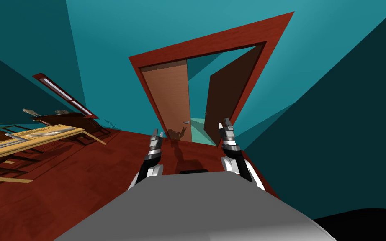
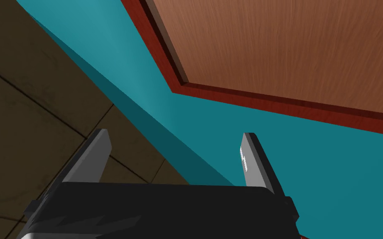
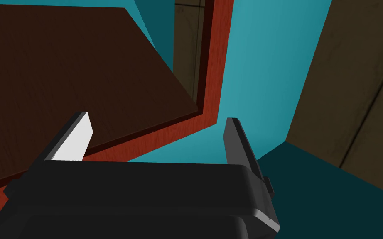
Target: Push the door open
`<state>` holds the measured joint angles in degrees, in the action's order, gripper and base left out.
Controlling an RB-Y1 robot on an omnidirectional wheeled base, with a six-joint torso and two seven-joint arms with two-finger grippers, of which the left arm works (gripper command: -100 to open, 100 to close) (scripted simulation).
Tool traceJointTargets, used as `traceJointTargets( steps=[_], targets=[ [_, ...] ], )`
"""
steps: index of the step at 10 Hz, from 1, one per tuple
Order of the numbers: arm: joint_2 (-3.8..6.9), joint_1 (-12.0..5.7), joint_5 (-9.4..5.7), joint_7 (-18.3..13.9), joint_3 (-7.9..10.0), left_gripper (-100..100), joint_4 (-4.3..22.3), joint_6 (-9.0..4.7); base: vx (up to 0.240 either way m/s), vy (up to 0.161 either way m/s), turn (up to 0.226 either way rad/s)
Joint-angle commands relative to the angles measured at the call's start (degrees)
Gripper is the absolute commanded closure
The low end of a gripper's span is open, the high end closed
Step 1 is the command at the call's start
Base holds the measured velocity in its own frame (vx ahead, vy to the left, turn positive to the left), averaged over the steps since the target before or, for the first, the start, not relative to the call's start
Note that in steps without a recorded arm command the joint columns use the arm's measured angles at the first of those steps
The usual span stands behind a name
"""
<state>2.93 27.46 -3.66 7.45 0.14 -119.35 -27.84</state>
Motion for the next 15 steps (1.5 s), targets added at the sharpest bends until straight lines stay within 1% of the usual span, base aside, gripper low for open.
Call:
traceJointTargets(
  steps=[1,7,15],
  targets=[
    [0.38,-0.99,-0.02,-0.28,-0.03,-100,2.76,-0.77,0.107,0.022,-0.045],
    [1.13,-3.37,0.21,-1.09,-1.02,-100,11.18,-2.66,0.101,0.013,-0.043],
    [1.59,-6.85,0.54,-2.27,-2.48,-100,23.49,-5.41,0.098,0.018,-0.049]
  ],
)
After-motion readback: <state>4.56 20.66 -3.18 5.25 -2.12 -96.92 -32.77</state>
